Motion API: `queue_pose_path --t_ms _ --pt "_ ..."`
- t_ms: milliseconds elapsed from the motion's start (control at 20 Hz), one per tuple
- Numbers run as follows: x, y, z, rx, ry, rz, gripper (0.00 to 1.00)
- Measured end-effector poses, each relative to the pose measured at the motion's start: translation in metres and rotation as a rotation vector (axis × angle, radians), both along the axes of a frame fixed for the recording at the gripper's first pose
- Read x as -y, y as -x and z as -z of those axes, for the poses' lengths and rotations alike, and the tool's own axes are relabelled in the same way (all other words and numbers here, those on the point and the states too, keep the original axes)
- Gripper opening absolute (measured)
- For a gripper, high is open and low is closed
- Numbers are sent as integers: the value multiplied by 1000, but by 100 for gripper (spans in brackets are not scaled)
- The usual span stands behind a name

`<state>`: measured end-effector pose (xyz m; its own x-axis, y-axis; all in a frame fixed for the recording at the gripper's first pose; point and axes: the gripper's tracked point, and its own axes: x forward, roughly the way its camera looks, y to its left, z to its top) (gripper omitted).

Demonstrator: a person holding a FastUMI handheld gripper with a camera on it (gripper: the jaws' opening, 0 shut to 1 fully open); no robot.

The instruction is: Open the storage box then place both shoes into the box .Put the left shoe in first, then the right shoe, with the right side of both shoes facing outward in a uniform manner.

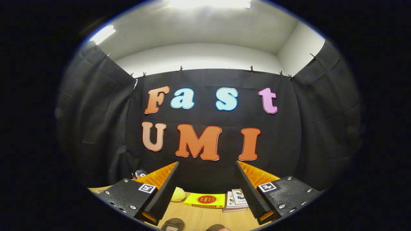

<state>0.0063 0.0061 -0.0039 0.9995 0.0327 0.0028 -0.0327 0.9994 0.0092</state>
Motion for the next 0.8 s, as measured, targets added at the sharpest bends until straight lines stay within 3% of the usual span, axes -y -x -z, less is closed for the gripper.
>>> queue_pose_path --t_ms 200,600,800 --pt "-11 3 22 -45 -3 -21 100" --pt "-69 4 93 -205 -115 -163 99" --pt "-97 8 150 -386 -150 -220 99"
